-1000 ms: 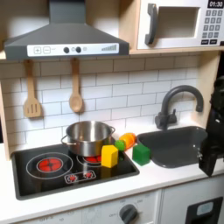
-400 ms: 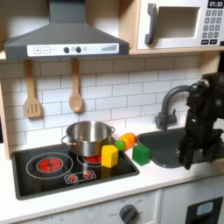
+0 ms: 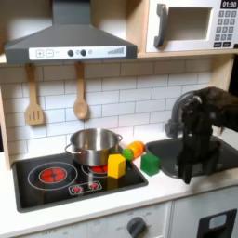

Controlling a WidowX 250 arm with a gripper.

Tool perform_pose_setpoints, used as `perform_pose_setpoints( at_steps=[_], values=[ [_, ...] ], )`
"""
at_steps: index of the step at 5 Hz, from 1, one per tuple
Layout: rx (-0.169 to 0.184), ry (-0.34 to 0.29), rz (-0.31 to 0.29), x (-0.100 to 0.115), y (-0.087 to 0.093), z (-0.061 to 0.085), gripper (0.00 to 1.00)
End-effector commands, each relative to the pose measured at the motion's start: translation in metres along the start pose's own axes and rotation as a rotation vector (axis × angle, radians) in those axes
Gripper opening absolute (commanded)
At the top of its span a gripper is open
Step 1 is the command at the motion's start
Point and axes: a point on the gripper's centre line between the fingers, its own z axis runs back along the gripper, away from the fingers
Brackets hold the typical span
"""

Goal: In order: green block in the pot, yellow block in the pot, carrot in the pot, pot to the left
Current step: 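Put the green block in the pot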

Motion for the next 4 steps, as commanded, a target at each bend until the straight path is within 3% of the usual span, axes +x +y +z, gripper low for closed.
perform_pose_setpoints(
  at_steps=[1,2,3,4],
  values=[
    [0.035,0.016,-0.014,0.032,0.005,-0.018,1.00],
    [0.054,-0.012,-0.034,0.052,0.003,-0.022,1.00],
    [0.046,-0.040,-0.034,0.068,-0.002,-0.022,1.00],
    [0.045,-0.066,-0.001,0.084,0.001,-0.021,1.00]
  ],
)
